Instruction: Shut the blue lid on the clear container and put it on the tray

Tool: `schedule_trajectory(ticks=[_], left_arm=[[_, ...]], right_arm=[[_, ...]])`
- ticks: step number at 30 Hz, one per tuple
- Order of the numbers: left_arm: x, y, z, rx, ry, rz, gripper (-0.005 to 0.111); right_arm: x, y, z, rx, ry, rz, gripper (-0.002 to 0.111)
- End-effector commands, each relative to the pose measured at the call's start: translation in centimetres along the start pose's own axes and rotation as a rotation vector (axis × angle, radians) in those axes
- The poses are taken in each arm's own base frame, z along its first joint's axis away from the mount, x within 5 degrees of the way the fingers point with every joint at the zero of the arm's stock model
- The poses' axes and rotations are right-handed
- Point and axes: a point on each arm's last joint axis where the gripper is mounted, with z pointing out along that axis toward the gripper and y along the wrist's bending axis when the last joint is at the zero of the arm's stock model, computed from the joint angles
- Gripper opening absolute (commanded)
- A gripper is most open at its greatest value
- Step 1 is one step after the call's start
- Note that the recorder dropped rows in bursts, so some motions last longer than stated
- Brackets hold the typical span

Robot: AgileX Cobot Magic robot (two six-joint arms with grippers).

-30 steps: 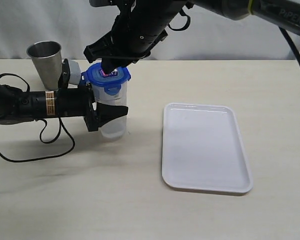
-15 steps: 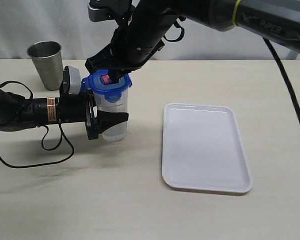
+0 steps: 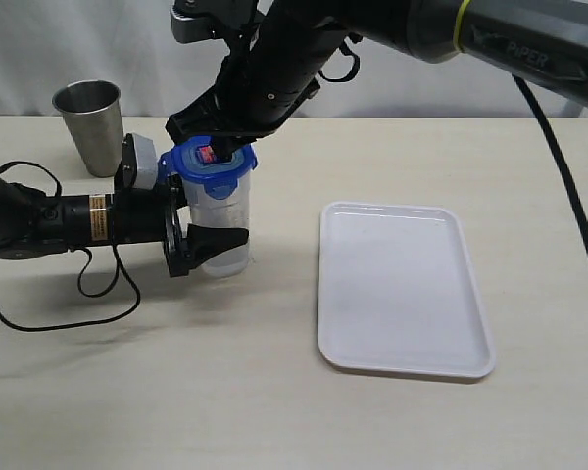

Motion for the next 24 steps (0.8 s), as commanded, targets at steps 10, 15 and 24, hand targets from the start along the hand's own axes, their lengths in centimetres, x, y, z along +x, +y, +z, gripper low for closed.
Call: schedule_trajectory(ticks=[10, 15, 24], left_arm=[[0.7, 0.6, -1.5, -0.003, 0.027, 0.008, 0.086], [0.2, 0.0, -0.1, 0.000, 0.007, 0.023, 0.086], [0.1, -0.1, 0.1, -0.006, 0.001, 0.029, 0.060]], right_arm=[[0.8, -0.4, 1.0, 0.005, 0.077, -0.028, 0.004], [0.8, -0.4, 1.0, 0.005, 0.077, -0.034, 0.004], [0.9, -0.4, 1.0, 0.008, 0.078, -0.036, 0.004]])
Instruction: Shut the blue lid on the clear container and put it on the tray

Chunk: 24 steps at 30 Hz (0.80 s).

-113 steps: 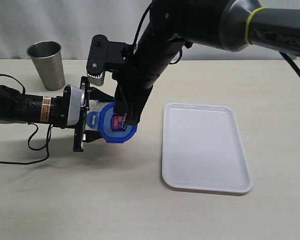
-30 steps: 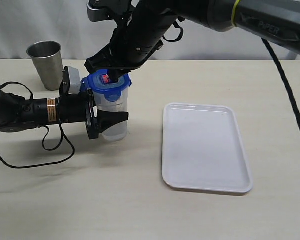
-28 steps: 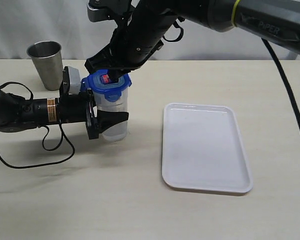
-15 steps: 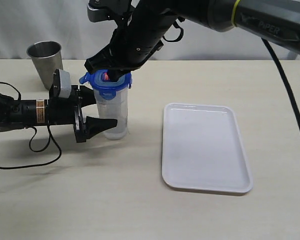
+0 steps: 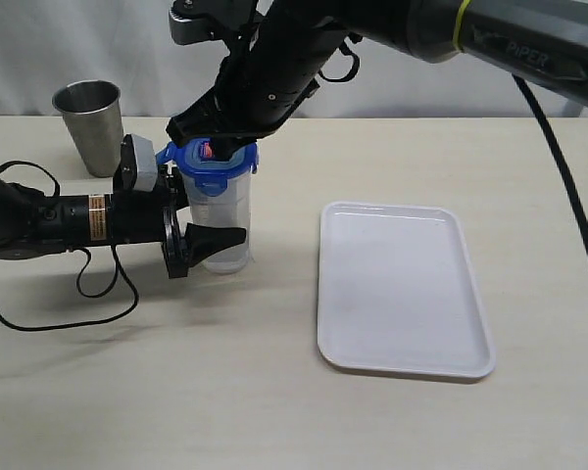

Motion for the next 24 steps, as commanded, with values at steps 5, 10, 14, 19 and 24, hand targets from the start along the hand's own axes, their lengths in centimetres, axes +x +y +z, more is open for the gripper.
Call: schedule_trajectory(ticks=[5, 10, 14, 19, 24], left_arm=[[0.2, -0.4, -0.1, 0.036, 0.011, 0.017, 0.031], [0.4, -0.6, -0.1, 0.066, 0.024, 0.024, 0.000], [0.4, -0.2, -0.7, 0.049, 0.025, 0.023, 0.000], [0.4, 0.2, -1.4, 0.031, 0.025, 0.024, 0.000], [0.2, 0.2, -1.4, 0.036, 0.026, 0.033, 0.000]], right_arm=[[0.9, -0.6, 1.0, 0.027, 0.081, -0.024, 0.004], [0.7, -1.0, 0.7, 0.082, 0.075, -0.026, 0.004], [0.9, -1.5, 0.6, 0.133, 0.090, -0.010, 0.004], [0.9, -1.6, 0.5, 0.149, 0.100, -0.020, 0.004], [0.9, -1.6, 0.5, 0.149, 0.098, -0.021, 0.004]])
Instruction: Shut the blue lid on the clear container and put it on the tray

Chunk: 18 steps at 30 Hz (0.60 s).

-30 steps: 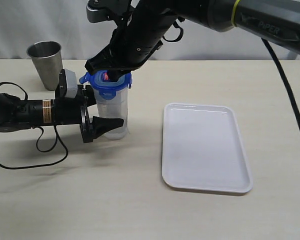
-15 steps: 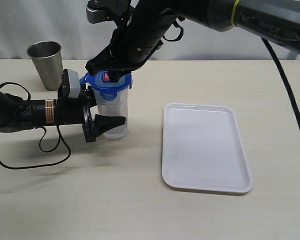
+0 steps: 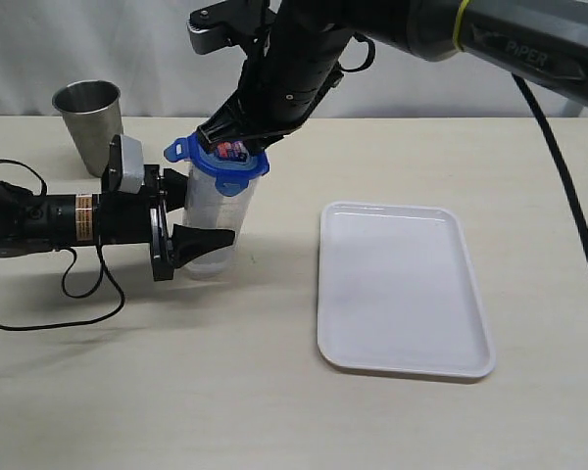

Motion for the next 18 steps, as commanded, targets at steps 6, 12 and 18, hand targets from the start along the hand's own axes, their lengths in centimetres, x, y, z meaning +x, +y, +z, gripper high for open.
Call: schedule_trajectory(ticks=[6, 12, 18], left_arm=[[-0.58, -0.04, -0.26, 0.015, 0.026, 0.035, 0.000], [-0.57, -0.05, -0.26, 0.016, 0.027, 0.034, 0.000], [-0.56, -0.08, -0.26, 0.019, 0.029, 0.036, 0.000]], right_arm=[[0.65, 0.00, 0.84, -0.006, 0.056, 0.005, 0.004], [0.97, 0.05, 1.02, -0.011, 0.090, 0.006, 0.004], [0.91, 0.04, 0.86, -0.011, 0.085, 0.006, 0.007]])
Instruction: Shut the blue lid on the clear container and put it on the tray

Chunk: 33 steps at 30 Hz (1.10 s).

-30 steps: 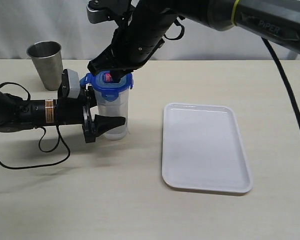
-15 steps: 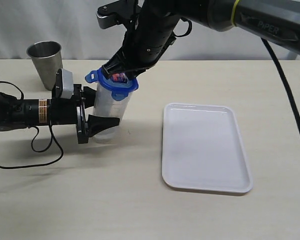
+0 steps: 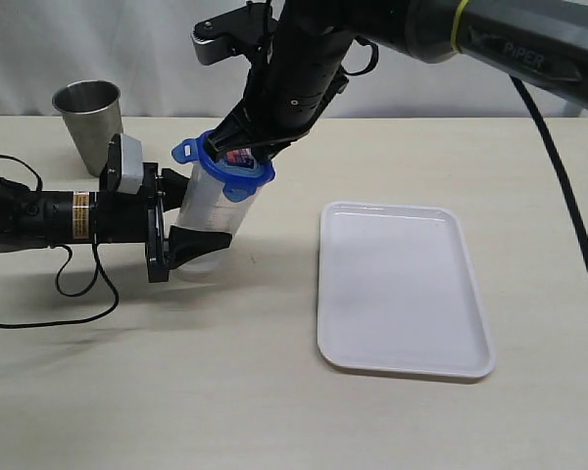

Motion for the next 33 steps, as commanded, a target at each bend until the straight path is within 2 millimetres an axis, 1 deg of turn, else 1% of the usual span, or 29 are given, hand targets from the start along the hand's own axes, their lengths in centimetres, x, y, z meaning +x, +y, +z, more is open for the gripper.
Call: schedule_trajectory(ticks=[1, 3, 5, 7, 10, 13, 15, 17, 18, 20, 21, 23, 26, 29, 33], left_arm=[[-0.2, -0.1, 0.1, 0.003, -0.003, 0.006, 0.000], [-0.2, -0.1, 0.1, 0.003, -0.003, 0.006, 0.000], [-0.2, -0.1, 0.1, 0.003, -0.003, 0.006, 0.000], [-0.1, 0.0, 0.1, -0.004, 0.014, 0.006, 0.000], [-0.1, 0.0, 0.1, -0.004, 0.014, 0.006, 0.000], [-0.1, 0.0, 0.1, -0.008, 0.011, 0.004, 0.000], [-0.1, 0.0, 0.1, -0.008, 0.011, 0.004, 0.000], [-0.1, 0.0, 0.1, -0.008, 0.011, 0.004, 0.000], [-0.1, 0.0, 0.1, -0.008, 0.011, 0.004, 0.000], [-0.1, 0.0, 0.1, -0.008, 0.011, 0.004, 0.000], [-0.1, 0.0, 0.1, -0.008, 0.011, 0.004, 0.000], [-0.1, 0.0, 0.1, -0.008, 0.011, 0.004, 0.000], [-0.1, 0.0, 0.1, -0.008, 0.011, 0.004, 0.000], [-0.1, 0.0, 0.1, -0.008, 0.011, 0.004, 0.000], [-0.1, 0.0, 0.1, -0.008, 0.011, 0.002, 0.000]], right_arm=[[0.4, 0.1, 0.7, -0.014, 0.030, 0.010, 0.011], [0.1, 0.0, 0.4, -0.011, 0.016, 0.009, 0.016], [-0.7, 0.0, -0.6, -0.007, -0.029, 0.021, 0.022], [-1.8, 0.0, -2.2, -0.024, -0.093, 0.056, 0.027], [-3.1, 0.9, -4.5, -0.121, -0.181, 0.063, 0.035], [-3.6, 1.9, -5.7, -0.226, -0.208, 0.048, 0.045], [-3.4, 2.6, -5.6, -0.218, -0.181, 0.032, 0.045], [-3.1, 3.4, -5.1, -0.127, -0.127, -0.004, 0.042], [-2.9, 3.8, -4.7, -0.052, -0.102, -0.030, 0.042], [-2.8, 4.7, -4.4, 0.078, -0.086, -0.078, 0.043], [-2.8, 5.0, -4.4, 0.116, -0.086, -0.100, 0.043], [-3.0, 6.3, -4.5, 0.119, -0.104, -0.118, 0.043], [-3.1, 7.5, -4.4, 0.090, -0.124, -0.101, 0.043], [-3.0, 7.7, -3.5, 0.090, -0.109, -0.095, 0.042], [-2.9, 7.0, -2.2, 0.179, -0.087, -0.066, 0.042]])
